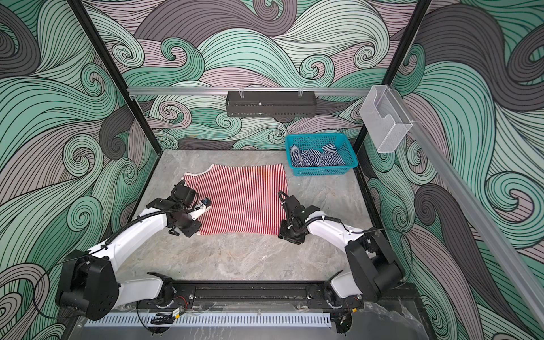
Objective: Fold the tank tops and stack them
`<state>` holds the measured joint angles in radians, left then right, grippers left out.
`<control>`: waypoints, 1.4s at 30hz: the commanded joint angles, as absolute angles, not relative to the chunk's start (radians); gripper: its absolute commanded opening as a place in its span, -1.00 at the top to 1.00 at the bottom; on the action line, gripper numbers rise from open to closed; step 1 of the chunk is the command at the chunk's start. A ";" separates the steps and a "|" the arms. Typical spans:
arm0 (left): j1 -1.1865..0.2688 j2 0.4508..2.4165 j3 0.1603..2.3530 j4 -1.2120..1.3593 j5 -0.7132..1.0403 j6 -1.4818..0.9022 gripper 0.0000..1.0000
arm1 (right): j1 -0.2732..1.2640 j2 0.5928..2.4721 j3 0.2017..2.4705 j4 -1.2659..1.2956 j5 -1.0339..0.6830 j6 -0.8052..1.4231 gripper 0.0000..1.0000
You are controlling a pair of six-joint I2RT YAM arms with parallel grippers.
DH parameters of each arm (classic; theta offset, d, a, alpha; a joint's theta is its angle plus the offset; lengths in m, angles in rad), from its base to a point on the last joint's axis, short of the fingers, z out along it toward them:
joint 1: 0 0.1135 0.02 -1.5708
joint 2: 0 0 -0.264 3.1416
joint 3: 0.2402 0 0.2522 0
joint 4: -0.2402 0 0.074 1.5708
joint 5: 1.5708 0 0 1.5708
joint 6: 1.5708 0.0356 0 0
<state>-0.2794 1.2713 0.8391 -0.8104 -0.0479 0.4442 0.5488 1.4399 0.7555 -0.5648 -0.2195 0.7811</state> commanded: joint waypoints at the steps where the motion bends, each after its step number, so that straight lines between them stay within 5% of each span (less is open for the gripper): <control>1: -0.297 1.246 0.830 -0.812 -0.021 0.444 0.00 | 0.513 1.428 0.726 -0.517 -0.239 0.847 0.00; 5: -0.304 1.231 0.819 -0.795 -0.041 0.446 0.30 | 0.485 1.418 0.708 -0.488 -0.244 0.869 0.04; 9: -0.308 1.233 0.818 -0.793 -0.044 0.440 0.36 | 0.464 1.419 0.701 -0.467 -0.240 0.888 0.07; 19: -0.320 1.232 0.807 -0.801 -0.050 0.433 0.36 | 0.464 1.495 0.750 -0.507 -0.208 0.848 0.31; 42: -0.334 1.206 0.762 -0.784 -0.078 0.423 0.29 | 0.531 1.645 0.883 -0.628 -0.130 0.799 0.51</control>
